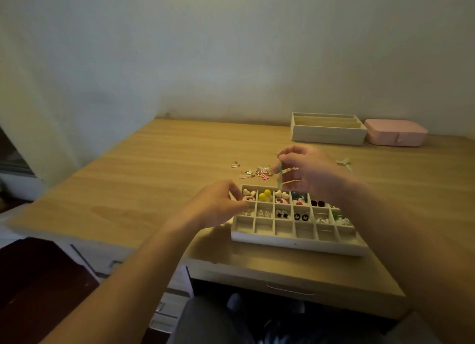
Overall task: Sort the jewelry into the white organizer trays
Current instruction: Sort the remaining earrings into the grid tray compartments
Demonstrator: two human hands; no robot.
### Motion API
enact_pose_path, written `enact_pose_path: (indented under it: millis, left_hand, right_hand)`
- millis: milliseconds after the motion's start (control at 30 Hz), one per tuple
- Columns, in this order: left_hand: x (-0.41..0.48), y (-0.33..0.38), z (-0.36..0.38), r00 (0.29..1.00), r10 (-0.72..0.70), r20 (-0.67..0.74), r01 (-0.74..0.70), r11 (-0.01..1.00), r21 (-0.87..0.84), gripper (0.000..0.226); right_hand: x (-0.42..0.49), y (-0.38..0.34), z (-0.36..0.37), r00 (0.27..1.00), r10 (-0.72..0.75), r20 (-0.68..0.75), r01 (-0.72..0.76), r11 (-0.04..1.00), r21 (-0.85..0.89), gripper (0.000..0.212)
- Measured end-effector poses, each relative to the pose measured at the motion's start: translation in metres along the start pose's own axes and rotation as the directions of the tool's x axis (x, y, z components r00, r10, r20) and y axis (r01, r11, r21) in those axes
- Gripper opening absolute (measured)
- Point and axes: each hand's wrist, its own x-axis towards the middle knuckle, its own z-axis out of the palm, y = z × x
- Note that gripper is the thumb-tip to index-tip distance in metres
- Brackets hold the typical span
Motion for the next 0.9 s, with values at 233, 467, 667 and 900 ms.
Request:
enact_pose_path:
  millis: [233, 467, 667, 900]
  left_hand:
    - [0.003, 0.009, 0.008, 0.990, -0.089, 0.106, 0.099, 0.991, -0.091, 0.027]
    - [0.008, 0.021, 0.026, 0.999, -0.012, 0.038, 0.019, 0.980, -0.196, 0.017]
    - [0.000, 0.029, 0.020, 0.997, 0.078, -0.029, -0.080, 0.804, -0.590, 0.012]
    - [-0.007, 0.023, 0.012, 0.997, 0.082, 0.000, -0.055, 0.674, -0.737, 0.040]
  right_hand:
    - [-0.010, -0.014, -0.028, 0.993, 0.097, 0.072, -0.065, 0.928, -0.367, 0.012]
    - [-0.014, -0.014, -0.027, 0.979, 0.149, 0.136, -0.078, 0.900, -0.428, 0.013]
    - [-0.017, 0.000, -0.006, 0.961, 0.167, 0.219, -0.058, 0.901, -0.431, 0.014]
    - [-0.019, 0.003, 0.012, 0.957, 0.119, 0.265, -0.025, 0.943, -0.332, 0.020]
